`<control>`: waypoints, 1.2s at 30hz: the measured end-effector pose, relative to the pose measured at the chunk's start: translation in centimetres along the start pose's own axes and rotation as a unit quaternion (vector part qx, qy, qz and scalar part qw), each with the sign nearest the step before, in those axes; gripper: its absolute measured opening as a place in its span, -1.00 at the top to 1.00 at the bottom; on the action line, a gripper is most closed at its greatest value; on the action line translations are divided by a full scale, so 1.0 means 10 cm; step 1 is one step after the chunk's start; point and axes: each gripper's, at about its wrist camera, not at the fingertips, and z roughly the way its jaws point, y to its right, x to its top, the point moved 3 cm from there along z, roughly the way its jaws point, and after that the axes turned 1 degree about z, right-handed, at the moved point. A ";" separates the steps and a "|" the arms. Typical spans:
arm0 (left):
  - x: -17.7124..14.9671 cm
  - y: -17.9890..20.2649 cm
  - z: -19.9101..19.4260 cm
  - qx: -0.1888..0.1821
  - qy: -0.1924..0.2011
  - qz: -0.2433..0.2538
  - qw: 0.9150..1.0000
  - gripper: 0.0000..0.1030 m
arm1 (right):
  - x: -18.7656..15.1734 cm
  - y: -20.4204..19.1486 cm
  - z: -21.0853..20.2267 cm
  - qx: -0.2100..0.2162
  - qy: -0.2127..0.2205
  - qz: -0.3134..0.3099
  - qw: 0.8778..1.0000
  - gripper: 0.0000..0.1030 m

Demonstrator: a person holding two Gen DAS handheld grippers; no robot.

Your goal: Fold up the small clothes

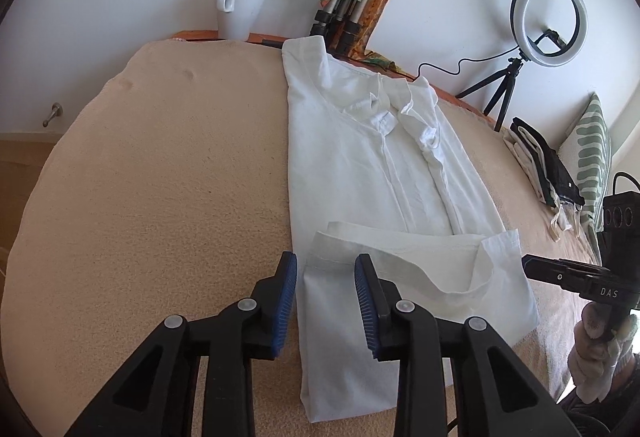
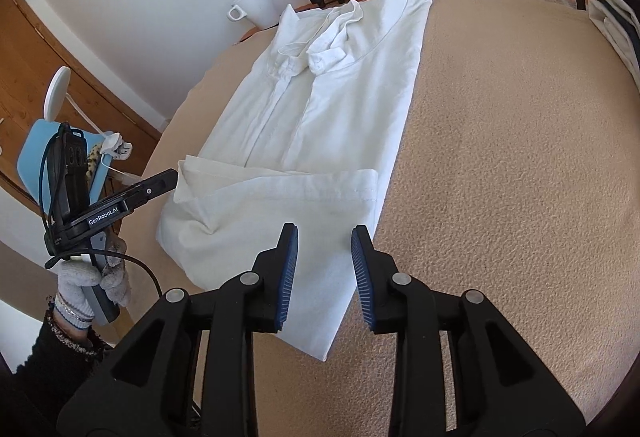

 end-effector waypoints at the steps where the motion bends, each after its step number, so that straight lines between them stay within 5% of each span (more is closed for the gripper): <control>1: 0.01 0.00 0.02 -0.003 -0.001 -0.002 1.000 0.60 | 0.00 0.01 0.02 -0.001 -0.002 0.000 1.000 0.42; 6: 0.03 0.01 0.05 -0.009 0.005 -0.012 1.000 0.99 | 0.01 -0.01 0.08 -0.018 0.000 -0.009 1.000 0.42; 13: 0.04 0.04 0.05 0.001 0.006 -0.008 1.000 0.99 | 0.04 -0.04 0.11 -0.043 0.009 -0.020 0.999 0.43; 17: 0.05 0.04 0.05 0.003 0.007 -0.006 1.000 0.99 | 0.10 0.01 0.08 -0.070 0.029 -0.022 0.997 0.06; 19: 0.05 0.03 0.04 0.003 0.010 -0.010 1.000 0.99 | 0.11 0.04 0.10 -0.061 0.028 -0.011 0.998 0.06; 22: 0.05 0.04 0.03 0.004 0.012 -0.010 1.000 0.99 | 0.11 0.01 0.15 -0.067 0.028 -0.024 0.997 0.28; 25: 0.07 0.03 0.00 0.006 0.022 -0.016 1.000 1.00 | 0.09 -0.08 0.18 -0.076 0.027 -0.048 0.996 0.83; 28: 0.09 -0.06 0.02 0.040 0.028 -0.020 0.999 1.00 | 0.09 -0.07 0.14 -0.072 0.039 -0.040 0.996 0.91; 33: 0.10 -0.10 0.02 0.044 0.032 -0.032 0.998 0.98 | 0.13 0.15 0.17 -0.049 0.030 0.018 0.998 0.91; 36: 0.13 -0.01 -0.12 0.055 0.050 -0.007 0.997 0.78 | 0.16 0.11 0.07 -0.063 0.042 0.013 0.997 0.85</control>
